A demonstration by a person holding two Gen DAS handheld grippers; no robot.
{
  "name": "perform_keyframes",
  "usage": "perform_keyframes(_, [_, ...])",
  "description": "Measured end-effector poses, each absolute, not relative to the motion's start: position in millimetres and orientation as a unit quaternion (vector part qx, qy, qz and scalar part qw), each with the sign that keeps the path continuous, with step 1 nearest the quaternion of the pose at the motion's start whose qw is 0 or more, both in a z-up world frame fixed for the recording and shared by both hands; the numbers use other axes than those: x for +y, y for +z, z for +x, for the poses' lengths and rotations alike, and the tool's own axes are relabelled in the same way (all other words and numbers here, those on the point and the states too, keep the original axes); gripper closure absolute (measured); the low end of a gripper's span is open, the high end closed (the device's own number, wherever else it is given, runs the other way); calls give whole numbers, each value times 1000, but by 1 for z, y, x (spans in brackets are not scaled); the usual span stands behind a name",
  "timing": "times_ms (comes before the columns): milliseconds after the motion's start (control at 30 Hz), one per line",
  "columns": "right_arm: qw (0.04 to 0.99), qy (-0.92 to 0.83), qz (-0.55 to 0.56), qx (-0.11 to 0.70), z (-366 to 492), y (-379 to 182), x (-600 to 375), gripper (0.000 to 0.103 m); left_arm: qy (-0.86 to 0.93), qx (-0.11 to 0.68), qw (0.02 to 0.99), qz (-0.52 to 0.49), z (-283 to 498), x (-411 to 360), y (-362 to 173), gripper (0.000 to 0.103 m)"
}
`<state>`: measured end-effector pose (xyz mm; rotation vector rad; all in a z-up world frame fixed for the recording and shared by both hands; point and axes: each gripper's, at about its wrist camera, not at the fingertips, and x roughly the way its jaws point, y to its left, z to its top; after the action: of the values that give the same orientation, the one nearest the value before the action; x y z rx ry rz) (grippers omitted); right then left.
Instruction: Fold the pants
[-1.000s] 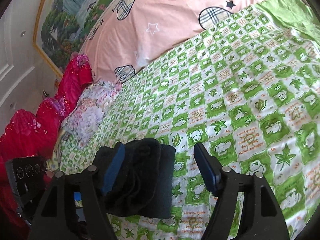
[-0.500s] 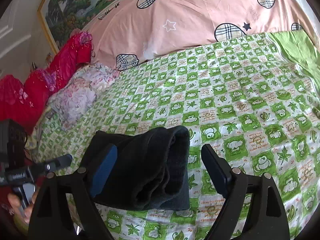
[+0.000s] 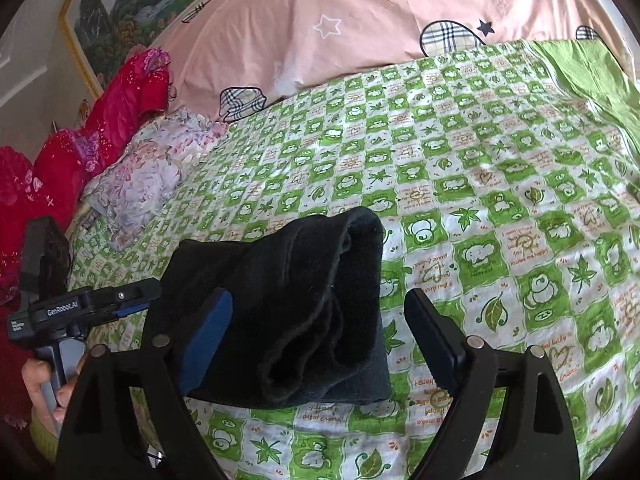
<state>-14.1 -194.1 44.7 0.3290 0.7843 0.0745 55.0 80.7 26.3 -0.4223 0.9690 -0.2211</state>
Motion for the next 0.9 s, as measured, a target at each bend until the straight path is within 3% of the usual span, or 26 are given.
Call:
perform_keyframes(567, [897, 35, 201, 393, -1, 24, -214, 15, -90, 484, 844, -215, 81, 86, 7, 24])
perform_keyframes(767, [890, 27, 208, 405, 2, 4, -230, 21, -86, 494, 839, -213, 97, 90, -5, 42])
perform_keyframes(900, [892, 25, 198, 406, 6, 0, -228, 23, -86, 498, 834, -219, 108, 95, -16, 42])
